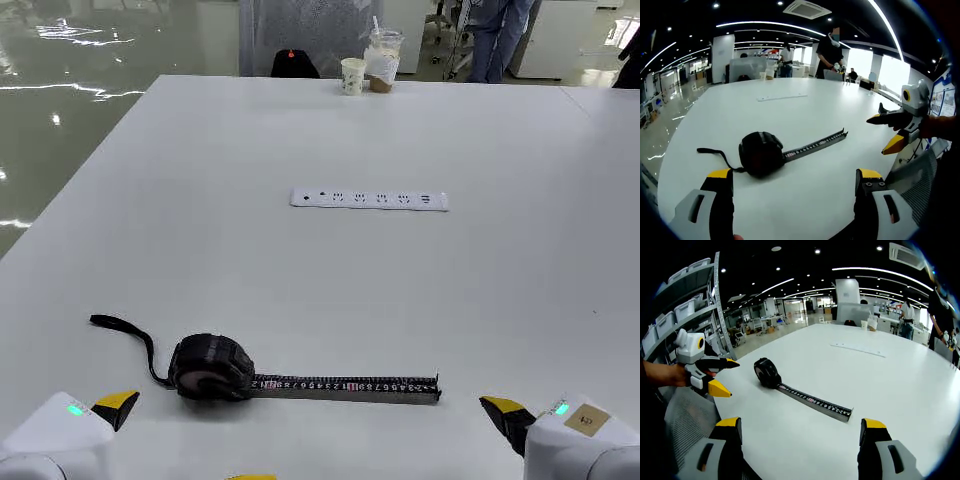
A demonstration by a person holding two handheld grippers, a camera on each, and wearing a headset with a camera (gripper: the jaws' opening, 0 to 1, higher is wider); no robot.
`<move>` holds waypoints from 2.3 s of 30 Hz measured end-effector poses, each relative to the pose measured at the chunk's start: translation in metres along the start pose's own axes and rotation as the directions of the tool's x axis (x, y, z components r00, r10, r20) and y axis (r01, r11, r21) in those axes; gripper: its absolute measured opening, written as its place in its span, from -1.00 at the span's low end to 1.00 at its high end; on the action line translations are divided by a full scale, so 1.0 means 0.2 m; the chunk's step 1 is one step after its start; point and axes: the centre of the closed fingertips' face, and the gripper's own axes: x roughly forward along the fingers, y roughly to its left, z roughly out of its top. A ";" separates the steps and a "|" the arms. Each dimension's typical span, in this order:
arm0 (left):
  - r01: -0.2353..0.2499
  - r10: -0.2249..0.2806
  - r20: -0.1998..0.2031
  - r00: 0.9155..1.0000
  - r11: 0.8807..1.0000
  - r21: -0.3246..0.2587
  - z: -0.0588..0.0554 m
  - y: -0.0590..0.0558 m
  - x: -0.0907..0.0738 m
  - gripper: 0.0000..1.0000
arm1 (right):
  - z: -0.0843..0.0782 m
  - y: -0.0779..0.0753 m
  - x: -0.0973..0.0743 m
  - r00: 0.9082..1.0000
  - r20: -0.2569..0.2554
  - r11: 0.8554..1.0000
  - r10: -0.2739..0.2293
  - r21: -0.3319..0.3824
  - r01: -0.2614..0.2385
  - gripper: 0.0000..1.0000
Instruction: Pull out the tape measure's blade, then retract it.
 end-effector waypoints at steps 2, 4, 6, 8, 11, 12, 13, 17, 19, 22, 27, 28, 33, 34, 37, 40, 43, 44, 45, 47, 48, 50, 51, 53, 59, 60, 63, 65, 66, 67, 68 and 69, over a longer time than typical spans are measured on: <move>-0.004 0.004 0.000 1.000 1.000 -0.003 0.00 0.00 0.00 0.98 | 0.00 0.00 0.00 1.000 0.000 1.000 0.001 0.000 -0.001 0.96; -0.008 0.008 0.003 1.000 1.000 -0.006 0.00 0.00 0.00 0.98 | 0.00 0.00 0.00 1.000 0.000 1.000 0.001 -0.001 -0.001 0.96; -0.008 0.008 0.005 1.000 1.000 -0.008 0.00 0.00 0.00 0.98 | 0.00 0.00 0.00 1.000 0.000 1.000 0.001 -0.001 -0.001 0.96; -0.009 0.009 0.003 1.000 1.000 -0.008 0.00 0.00 0.01 0.98 | 0.00 0.00 0.00 1.000 0.003 1.000 0.003 -0.002 -0.003 0.95; -0.012 0.012 0.006 1.000 1.000 -0.015 0.01 0.01 0.01 0.98 | 0.00 0.00 0.00 1.000 0.002 1.000 0.007 -0.003 -0.007 0.95; -0.012 0.012 0.007 1.000 1.000 -0.016 0.01 0.01 0.01 0.98 | 0.00 0.00 0.00 1.000 0.001 1.000 0.009 -0.004 -0.009 0.95; -0.012 0.012 0.007 1.000 1.000 -0.018 0.01 0.01 0.01 0.98 | -0.01 0.00 0.00 1.000 0.000 1.000 0.010 -0.005 -0.010 0.95; -0.017 0.017 0.004 1.000 1.000 -0.026 0.01 0.01 0.02 0.98 | -0.02 0.00 0.00 1.000 -0.011 1.000 0.025 -0.017 -0.025 0.92; -0.026 0.026 0.007 1.000 0.999 -0.023 0.01 0.02 0.02 0.98 | -0.01 0.00 0.01 1.000 -0.011 0.999 0.028 -0.022 -0.028 0.92; -0.032 0.032 0.005 0.999 0.999 -0.030 0.01 0.02 0.03 0.98 | -0.01 0.00 0.01 0.999 -0.013 0.999 0.034 -0.025 -0.034 0.91; -0.046 0.046 0.003 0.999 0.999 -0.025 0.01 0.03 0.04 0.98 | -0.01 -0.01 0.02 0.999 -0.016 0.998 0.043 -0.035 -0.043 0.88; -0.049 0.049 0.003 0.999 0.998 -0.027 0.01 0.03 0.04 0.98 | -0.01 -0.01 0.02 0.999 -0.017 0.998 0.046 -0.035 -0.047 0.88; -0.060 0.060 0.005 0.998 0.998 -0.037 0.02 0.05 0.07 0.98 | -0.03 -0.02 0.03 0.998 -0.033 0.997 0.059 -0.047 -0.061 0.85; -0.062 0.063 0.005 0.998 0.997 -0.038 0.02 0.05 0.07 0.98 | -0.03 -0.02 0.04 0.998 -0.036 0.997 0.059 -0.050 -0.061 0.85; -0.066 0.066 0.010 0.998 0.997 -0.043 0.03 0.06 0.09 0.98 | -0.03 -0.03 0.05 0.997 -0.042 0.996 0.064 -0.057 -0.066 0.85; -0.072 0.073 0.010 0.997 0.996 -0.043 0.04 0.07 0.10 0.98 | -0.03 -0.04 0.06 0.997 -0.046 0.996 0.065 -0.062 -0.068 0.84; -0.072 0.072 0.007 0.997 0.996 -0.050 0.04 0.08 0.12 0.98 | -0.03 -0.05 0.07 0.996 -0.051 0.995 0.068 -0.068 -0.071 0.83; -0.072 0.072 0.006 0.997 0.996 -0.051 0.05 0.08 0.13 0.98 | -0.04 -0.06 0.07 0.996 -0.054 0.995 0.069 -0.070 -0.073 0.83; -0.073 0.074 0.008 0.997 0.996 -0.050 0.05 0.08 0.13 0.98 | -0.04 -0.06 0.08 0.996 -0.056 0.994 0.071 -0.074 -0.075 0.83; -0.074 0.074 0.007 0.997 0.996 -0.047 0.05 0.08 0.15 0.97 | -0.04 -0.07 0.08 0.996 -0.060 0.994 0.073 -0.081 -0.078 0.81; -0.074 0.075 0.007 0.997 0.996 -0.047 0.05 0.08 0.15 0.97 | -0.04 -0.08 0.08 0.995 -0.061 0.993 0.074 -0.082 -0.079 0.81; -0.075 0.076 0.007 0.997 0.996 -0.050 0.06 0.08 0.16 0.97 | -0.04 -0.09 0.09 0.995 -0.064 0.993 0.076 -0.084 -0.082 0.80; -0.077 0.077 0.006 0.997 0.996 -0.051 0.06 0.08 0.16 0.96 | -0.04 -0.09 0.09 0.995 -0.066 0.993 0.078 -0.087 -0.084 0.79; -0.081 0.081 0.004 0.997 0.995 -0.050 0.06 0.09 0.17 0.95 | -0.04 -0.10 0.09 0.994 -0.071 0.992 0.080 -0.093 -0.087 0.78; -0.090 0.090 -0.003 0.996 0.994 -0.060 0.06 0.12 0.20 0.92 | -0.04 -0.12 0.11 0.992 -0.083 0.987 0.094 -0.122 -0.103 0.70; -0.091 0.091 -0.006 0.996 0.994 -0.060 0.06 0.12 0.20 0.91 | -0.04 -0.13 0.11 0.992 -0.085 0.986 0.096 -0.128 -0.107 0.69; -0.101 0.101 -0.007 0.995 0.993 -0.061 0.06 0.13 0.21 0.91 | -0.04 -0.14 0.12 0.990 -0.094 0.983 0.104 -0.145 -0.117 0.64; -0.103 0.102 -0.011 0.995 0.993 -0.064 0.06 0.14 0.23 0.90 | -0.04 -0.15 0.13 0.989 -0.096 0.976 0.117 -0.172 -0.132 0.59; -0.103 0.103 -0.013 0.995 0.993 -0.064 0.06 0.14 0.23 0.90 | -0.03 -0.15 0.13 0.988 -0.093 0.974 0.119 -0.182 -0.135 0.53; -0.108 0.107 -0.013 0.994 0.992 -0.067 0.06 0.15 0.24 0.90 | -0.04 -0.16 0.13 0.987 -0.102 0.974 0.121 -0.182 -0.138 0.51; -0.108 0.107 -0.014 0.994 0.992 -0.072 0.06 0.15 0.24 0.90 | -0.04 -0.17 0.14 0.986 -0.108 0.973 0.124 -0.180 -0.142 0.52; -0.110 0.109 -0.014 0.994 0.991 -0.077 0.06 0.16 0.25 0.90 | -0.05 -0.17 0.14 0.985 -0.116 0.973 0.129 -0.178 -0.149 0.51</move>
